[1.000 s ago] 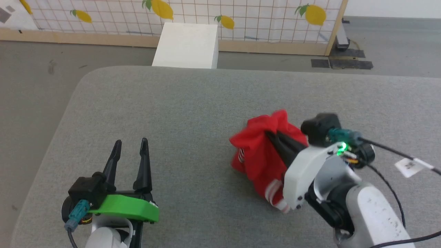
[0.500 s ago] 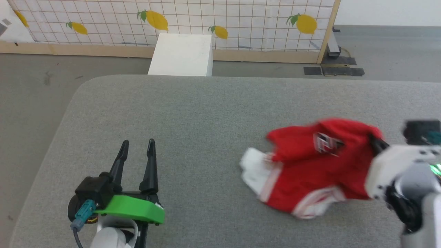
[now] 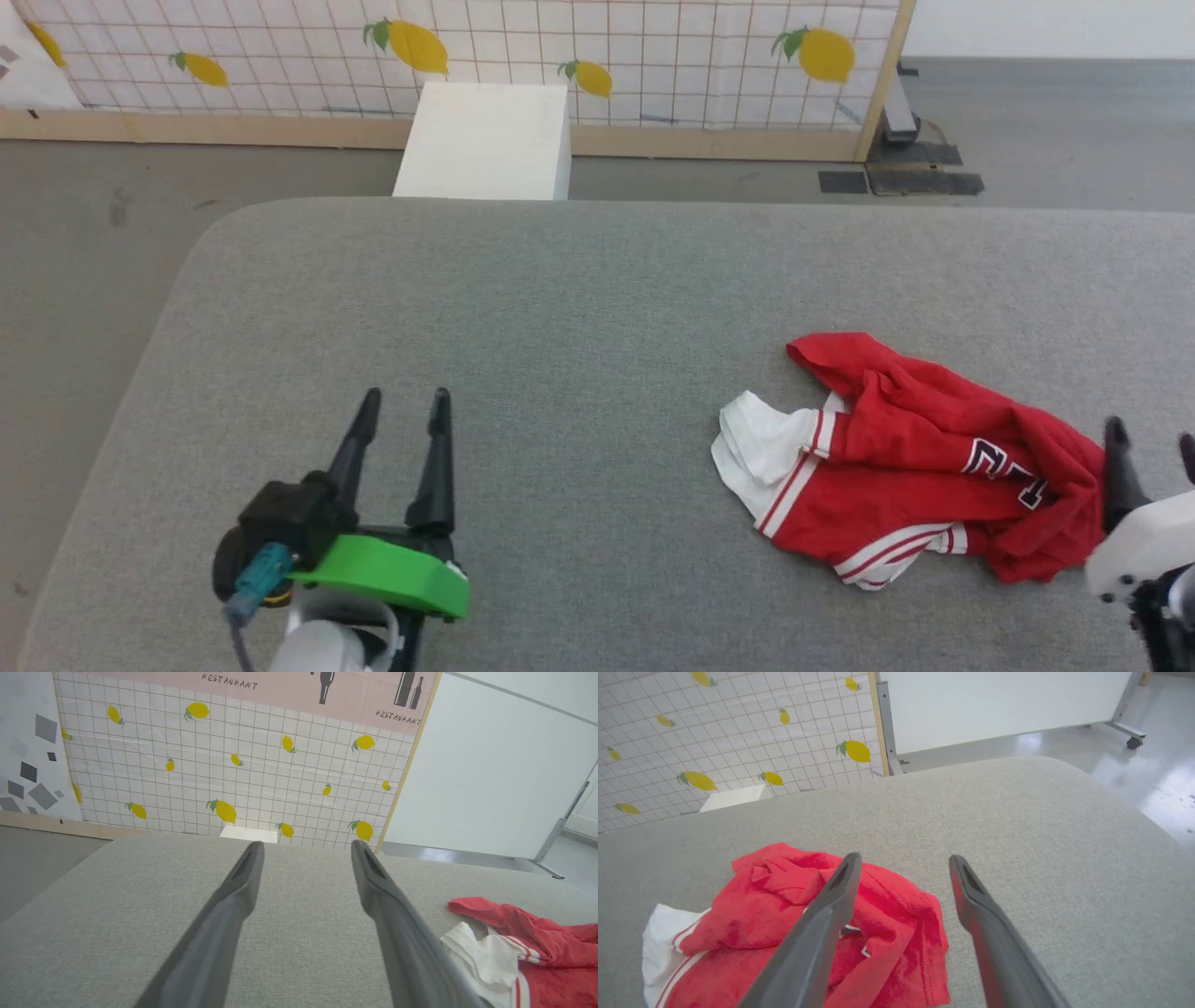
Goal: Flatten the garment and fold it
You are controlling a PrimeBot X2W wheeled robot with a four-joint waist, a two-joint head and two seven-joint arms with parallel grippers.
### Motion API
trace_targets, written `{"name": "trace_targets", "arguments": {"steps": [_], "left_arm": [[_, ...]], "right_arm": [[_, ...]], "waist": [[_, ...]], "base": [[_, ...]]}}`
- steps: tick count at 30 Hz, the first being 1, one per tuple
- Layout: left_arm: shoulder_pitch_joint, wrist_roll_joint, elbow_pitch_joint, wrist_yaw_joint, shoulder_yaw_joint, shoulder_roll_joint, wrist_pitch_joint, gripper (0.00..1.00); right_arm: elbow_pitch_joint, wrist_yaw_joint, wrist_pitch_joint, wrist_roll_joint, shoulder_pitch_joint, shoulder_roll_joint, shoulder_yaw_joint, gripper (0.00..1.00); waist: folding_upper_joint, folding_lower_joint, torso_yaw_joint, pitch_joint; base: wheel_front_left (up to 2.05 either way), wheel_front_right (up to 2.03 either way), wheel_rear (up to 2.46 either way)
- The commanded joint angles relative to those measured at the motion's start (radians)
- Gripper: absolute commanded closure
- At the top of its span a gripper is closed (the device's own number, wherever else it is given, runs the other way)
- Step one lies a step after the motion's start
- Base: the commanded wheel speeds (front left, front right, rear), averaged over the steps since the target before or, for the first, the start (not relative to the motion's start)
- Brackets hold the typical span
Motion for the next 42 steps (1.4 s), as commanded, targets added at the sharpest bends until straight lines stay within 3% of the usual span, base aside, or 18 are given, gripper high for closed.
{"name": "trace_targets", "arguments": {"steps": [1,7,11,19,26,27,28,29,36,42], "left_arm": [[-0.004,0.016,0.009,-0.006,-0.022,-0.003,-0.004,0.00],[-0.126,0.015,0.138,-0.012,-0.198,-0.003,0.003,0.00],[-0.261,-0.031,0.270,-0.013,-0.319,-0.003,0.083,0.00],[-0.501,-0.116,0.531,0.021,-0.490,-0.003,0.387,0.00],[-0.600,-0.168,0.671,0.053,-0.559,-0.003,0.614,0.00],[-0.605,-0.178,0.688,0.055,-0.567,-0.003,0.648,0.11],[-0.607,-0.187,0.695,0.051,-0.573,-0.003,0.668,0.86],[-0.607,-0.206,0.695,0.049,-0.568,-0.003,0.674,1.00],[-0.542,-0.271,0.632,0.152,-0.443,0.018,0.434,1.00],[-0.409,-0.321,0.551,0.225,-0.332,0.104,0.296,1.00]], "right_arm": [[-0.021,-0.001,-0.050,0.006,0.024,0.002,0.035,0.00],[-0.064,-0.001,-0.195,0.069,0.078,0.002,0.197,0.00],[-0.063,-0.001,-0.237,0.101,0.084,0.002,0.270,0.00],[-0.050,-0.001,-0.271,0.128,0.048,0.002,0.358,0.00],[-0.029,-0.001,-0.298,0.146,0.033,0.002,0.386,0.00],[-0.025,-0.001,-0.301,0.148,0.031,0.002,0.388,0.00],[-0.022,-0.001,-0.303,0.149,0.029,0.002,0.389,0.00],[-0.020,-0.001,-0.306,0.150,0.028,0.002,0.391,0.00],[-0.020,-0.001,-0.316,0.146,0.029,0.002,0.381,0.00],[-0.041,-0.001,-0.294,0.124,0.044,0.002,0.363,0.00]], "waist": [[-0.0001,0.0000,-0.014,0.015],[-0.0001,0.0000,-0.072,0.062],[-0.0001,0.0000,-0.124,0.092],[-0.0001,0.0000,-0.239,0.162],[-0.0001,0.0000,-0.287,0.196],[-0.0001,0.0000,-0.288,0.198],[-0.0001,0.0000,-0.289,0.198],[-0.0001,0.0000,-0.287,0.198],[-0.0001,0.0000,-0.231,0.174],[-0.0001,0.0000,-0.142,0.132]], "base": [[0.00,0.00,0.00],[0.00,0.00,0.00],[0.00,0.00,0.00],[0.00,0.00,0.00],[0.00,0.00,0.00],[0.00,0.00,0.00],[0.00,0.00,0.00],[0.00,0.00,0.00],[0.00,0.00,0.00],[0.00,0.00,0.00]]}}
